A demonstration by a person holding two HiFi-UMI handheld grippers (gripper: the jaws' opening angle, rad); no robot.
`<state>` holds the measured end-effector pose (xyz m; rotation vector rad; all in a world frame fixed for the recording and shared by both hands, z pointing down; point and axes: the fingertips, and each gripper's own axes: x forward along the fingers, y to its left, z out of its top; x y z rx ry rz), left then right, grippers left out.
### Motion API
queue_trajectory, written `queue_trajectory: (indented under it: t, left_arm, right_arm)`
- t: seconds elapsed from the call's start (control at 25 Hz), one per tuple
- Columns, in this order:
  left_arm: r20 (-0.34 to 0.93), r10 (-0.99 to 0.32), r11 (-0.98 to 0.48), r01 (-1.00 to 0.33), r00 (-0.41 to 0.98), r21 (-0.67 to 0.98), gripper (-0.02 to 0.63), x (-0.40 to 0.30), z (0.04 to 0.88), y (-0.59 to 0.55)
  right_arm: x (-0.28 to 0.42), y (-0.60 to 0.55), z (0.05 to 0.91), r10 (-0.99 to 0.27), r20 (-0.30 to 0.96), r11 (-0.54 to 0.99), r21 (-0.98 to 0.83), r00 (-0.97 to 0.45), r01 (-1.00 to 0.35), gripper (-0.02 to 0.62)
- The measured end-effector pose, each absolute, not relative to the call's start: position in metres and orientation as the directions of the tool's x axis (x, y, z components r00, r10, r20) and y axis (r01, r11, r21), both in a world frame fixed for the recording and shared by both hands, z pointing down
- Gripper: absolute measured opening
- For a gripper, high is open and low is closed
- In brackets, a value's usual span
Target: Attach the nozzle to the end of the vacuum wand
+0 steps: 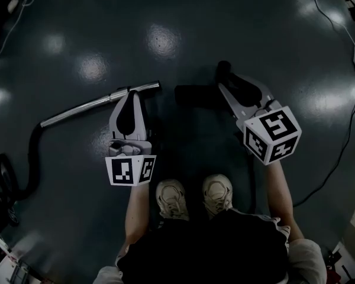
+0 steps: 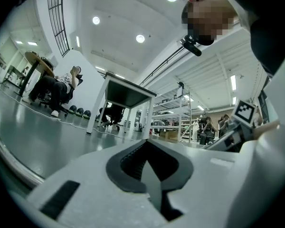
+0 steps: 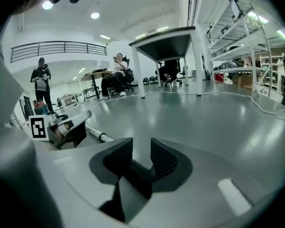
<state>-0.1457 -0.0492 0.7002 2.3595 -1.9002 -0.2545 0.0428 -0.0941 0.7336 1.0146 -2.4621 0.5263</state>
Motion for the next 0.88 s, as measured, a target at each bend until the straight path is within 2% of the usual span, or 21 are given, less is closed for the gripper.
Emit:
queue_trajectory:
  t: [0.12, 0.28, 0.36, 0.48, 0.6, 0.76, 0.8, 0.88]
  left_arm:
    - [-0.063, -0.978, -0.208, -0.961, 0.199, 0.183, 0.0, -0.15, 0.702, -0.048]
    - [-0.057, -0.976, -0.219, -0.959, 0.212, 0.181, 0.0, -0.147, 0.704, -0.049]
    - [-0.058, -0.973, -0.23, -0.957, 0.223, 0.18, 0.0, -0.142, 0.705, -0.049]
    - [-0.061, -0.971, -0.239, -0.956, 0.232, 0.17, 0.0, -0.138, 0.704, -0.049]
    - [-0.059, -0.973, -0.232, -0.957, 0.225, 0.176, 0.0, -0.141, 0.705, -0.049]
    - [-0.028, -0.978, -0.207, -0.962, 0.206, 0.176, 0.0, -0.144, 0.712, -0.048]
    - [-0.016, -0.98, -0.2, -0.966, 0.2, 0.165, 0.0, -0.145, 0.714, -0.049]
    - [0.02, -0.981, -0.189, -0.973, 0.193, 0.131, 0.0, -0.146, 0.718, -0.051]
  right_arm:
    - [0.051, -0.051, 0.763, -0.526, 0.571, 0.618, -0.252, -0.63, -0.744, 0.101]
    - [0.074, -0.028, 0.807, -0.477, 0.669, 0.516, -0.312, -0.57, -0.798, 0.101]
    - [0.09, -0.033, 0.821, -0.492, 0.701, 0.485, -0.273, -0.517, -0.831, 0.078]
    - [0.111, -0.064, 0.831, -0.534, 0.718, 0.482, -0.176, -0.447, -0.858, 0.108]
    - [0.117, -0.114, 0.824, -0.592, 0.682, 0.483, -0.125, -0.429, -0.867, 0.123]
    - [0.095, -0.152, 0.778, -0.609, 0.607, 0.59, -0.084, -0.511, -0.803, 0.141]
    - [0.084, -0.155, 0.766, -0.574, 0.598, 0.654, -0.077, -0.559, -0.753, 0.156]
    - [0.056, -0.155, 0.76, -0.426, 0.643, 0.796, -0.069, -0.636, -0.602, 0.208]
